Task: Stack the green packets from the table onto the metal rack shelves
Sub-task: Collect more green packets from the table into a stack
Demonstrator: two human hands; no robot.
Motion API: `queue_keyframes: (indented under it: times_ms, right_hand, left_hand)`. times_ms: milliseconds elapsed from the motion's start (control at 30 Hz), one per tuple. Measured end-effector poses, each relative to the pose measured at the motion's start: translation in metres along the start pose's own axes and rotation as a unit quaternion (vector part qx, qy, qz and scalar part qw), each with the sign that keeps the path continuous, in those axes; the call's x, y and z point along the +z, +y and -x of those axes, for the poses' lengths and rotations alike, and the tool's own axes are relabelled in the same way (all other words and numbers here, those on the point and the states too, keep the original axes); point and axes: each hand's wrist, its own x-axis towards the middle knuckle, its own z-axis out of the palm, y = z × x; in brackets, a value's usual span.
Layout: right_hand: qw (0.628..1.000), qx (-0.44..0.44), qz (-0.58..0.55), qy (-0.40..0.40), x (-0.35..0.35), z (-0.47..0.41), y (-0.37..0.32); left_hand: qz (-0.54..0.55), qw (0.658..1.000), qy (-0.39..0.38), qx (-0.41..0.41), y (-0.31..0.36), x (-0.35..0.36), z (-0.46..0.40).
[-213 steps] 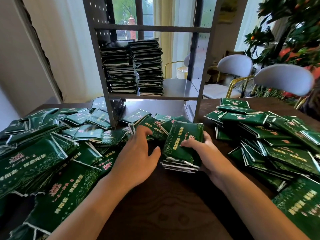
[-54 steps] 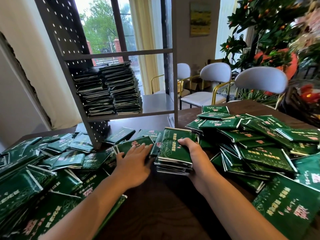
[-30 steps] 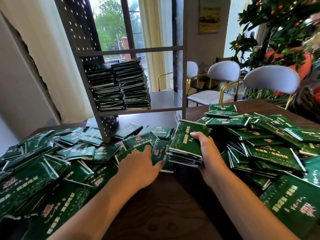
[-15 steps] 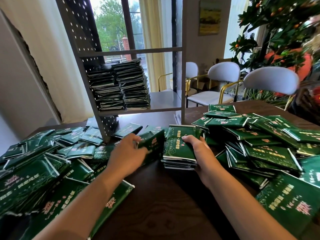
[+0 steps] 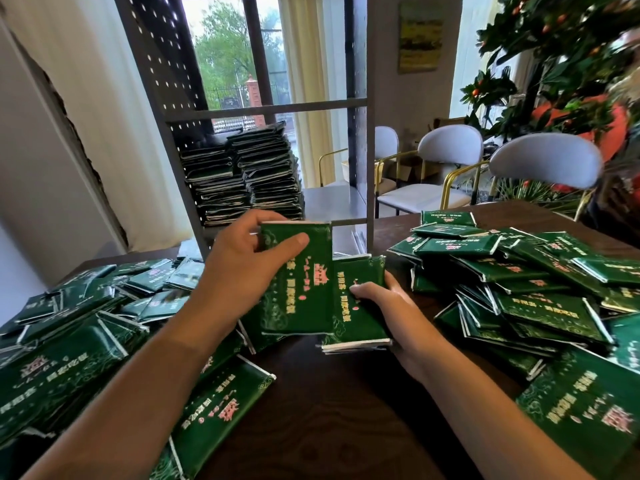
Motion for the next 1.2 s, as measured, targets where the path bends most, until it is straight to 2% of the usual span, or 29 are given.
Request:
queue_keyframes:
  times_ms: [133,300,433,533,600,700,767,867,967,1100,1200]
  right_hand:
    - [0.997,0.016,-0.030,-0.068,0.006,0.005,-0.001]
    - [0.997,0.053,-0.014,-0.061,0.009,0.007,0.003]
    - [0.992,0.076,-0.034,-0.094,0.004,0.008,0.001]
    - [0.993,0.046,-0.006,-0.104,0.006,0.006,0.003]
    - [0.996,0.019,-0.018,-0.086,0.008,0.004,0.004]
    - [0.997,-0.033,-0.050,-0.056,0.005,0.003,0.003]
    - [0.995,-0.077,-0.025,-0.052,0.002,0.003,0.004]
    - [0.990,-0.100,0.065,-0.075,0.001,0.002,0.006]
    - [0.980,-0.118,0.101,-0.120,0.003,0.006,0.006]
    - [0.978,-0.109,0.091,-0.152,0.006,0.010,0.006]
    - [0.983,-0.101,0.028,-0.154,0.004,0.008,0.008]
  left_hand:
    - [0.039,0.997,0.014,-0.065,-0.022,0.023,0.003]
    - [-0.009,0.991,0.062,-0.116,-0.051,0.051,0.007]
    - [-0.049,0.992,0.032,-0.114,-0.053,0.056,0.005]
    - [-0.074,0.991,0.021,-0.105,-0.049,0.054,0.003]
    - [-0.033,0.989,-0.019,-0.141,-0.046,0.051,0.005]
    - [0.132,0.962,-0.122,-0.206,-0.052,0.041,0.006]
    - [0.130,0.957,-0.184,-0.185,-0.056,0.037,0.009]
    - [0.047,0.979,-0.177,-0.086,-0.059,0.037,0.020]
    - [0.031,0.982,-0.181,-0.033,-0.066,0.036,0.029]
    - [0.048,0.979,-0.198,-0.032,-0.074,0.028,0.033]
    - [0.068,0.981,-0.178,-0.036,-0.072,0.030,0.037]
